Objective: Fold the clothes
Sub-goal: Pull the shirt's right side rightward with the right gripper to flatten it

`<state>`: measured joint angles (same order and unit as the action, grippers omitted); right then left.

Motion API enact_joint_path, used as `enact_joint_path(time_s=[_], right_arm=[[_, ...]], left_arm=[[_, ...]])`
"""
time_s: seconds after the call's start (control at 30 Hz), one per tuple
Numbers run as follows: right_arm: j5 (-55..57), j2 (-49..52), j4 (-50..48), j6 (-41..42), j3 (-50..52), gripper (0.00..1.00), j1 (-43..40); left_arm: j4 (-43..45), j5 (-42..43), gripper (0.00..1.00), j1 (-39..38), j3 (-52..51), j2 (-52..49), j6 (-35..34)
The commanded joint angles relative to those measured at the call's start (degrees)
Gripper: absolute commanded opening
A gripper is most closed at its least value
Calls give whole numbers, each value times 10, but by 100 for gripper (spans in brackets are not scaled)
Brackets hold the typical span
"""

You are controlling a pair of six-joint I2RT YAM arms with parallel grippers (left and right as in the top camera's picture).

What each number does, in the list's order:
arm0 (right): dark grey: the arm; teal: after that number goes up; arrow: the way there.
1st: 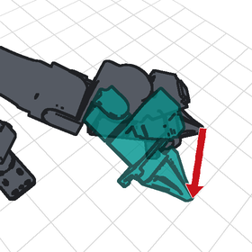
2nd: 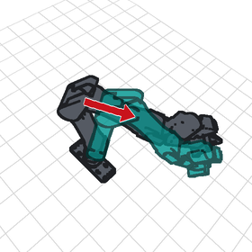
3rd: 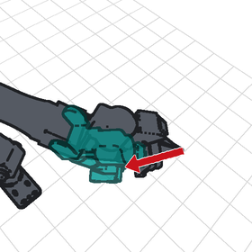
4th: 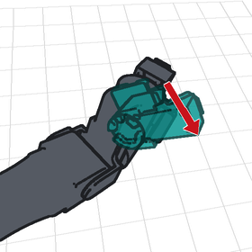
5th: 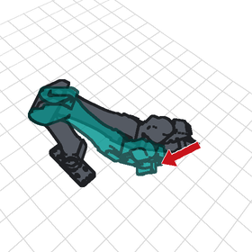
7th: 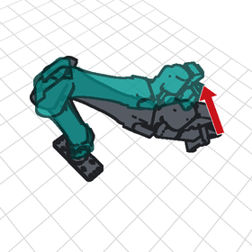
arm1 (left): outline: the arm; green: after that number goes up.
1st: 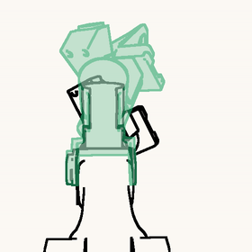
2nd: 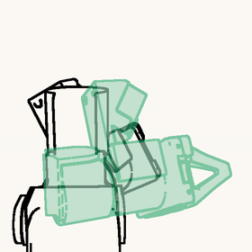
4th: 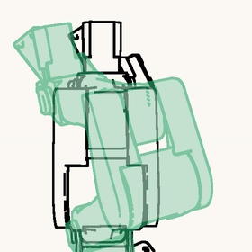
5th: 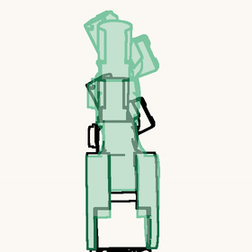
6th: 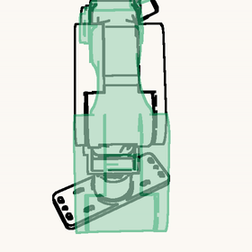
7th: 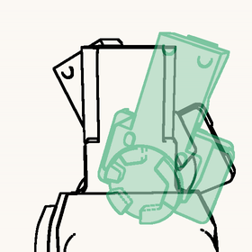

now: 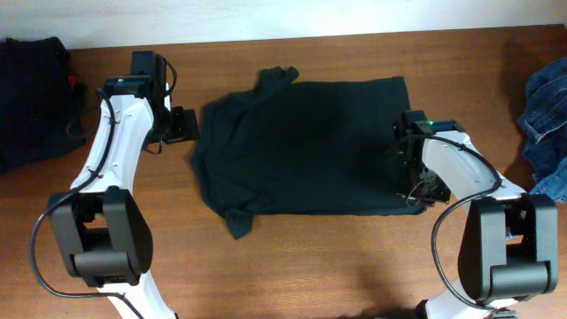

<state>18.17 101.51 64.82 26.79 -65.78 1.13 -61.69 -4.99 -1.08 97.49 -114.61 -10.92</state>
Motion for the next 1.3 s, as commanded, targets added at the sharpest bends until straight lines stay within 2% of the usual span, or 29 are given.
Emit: enact_joint_path(time_s=[0.0,0.3,0.43,0.5,0.57,0.6,0.83,0.93,1.13,1.17,1.23,1.27], right_arm=[[24,-9,-16,-13,-9,4,-25],[9,-9,-42,-30,-9,4,-53],[3,-9,-26,-30,-9,17,-53],[3,-9,-11,-30,-9,32,-53],[3,-9,5,-29,-9,38,-53],[3,-9,13,-27,-9,46,-53],[3,-10,24,-24,-31,55,-53],[-33,-10,24,-48,-65,54,-52],[-177,-9,-22,-190,-87,52,-52],[-191,-7,-28,-201,-86,45,-52],[-192,-7,-31,-205,-83,15,-52],[-192,-7,-33,-205,-80,6,-53]], left_arm=[[0,-6,99,1,-2,11,3],[0,-6,99,1,-2,11,3],[0,-6,100,1,-2,11,3],[0,-6,99,1,-2,11,3],[0,-6,100,1,-2,11,3],[0,-6,99,1,-2,11,3],[0,-6,99,1,-2,11,3],[0,-6,99,1,-2,11,3],[0,-6,99,1,-2,11,3],[0,-6,99,1,-2,11,3],[0,-6,100,1,-2,11,3],[0,-6,99,1,-2,11,3]])
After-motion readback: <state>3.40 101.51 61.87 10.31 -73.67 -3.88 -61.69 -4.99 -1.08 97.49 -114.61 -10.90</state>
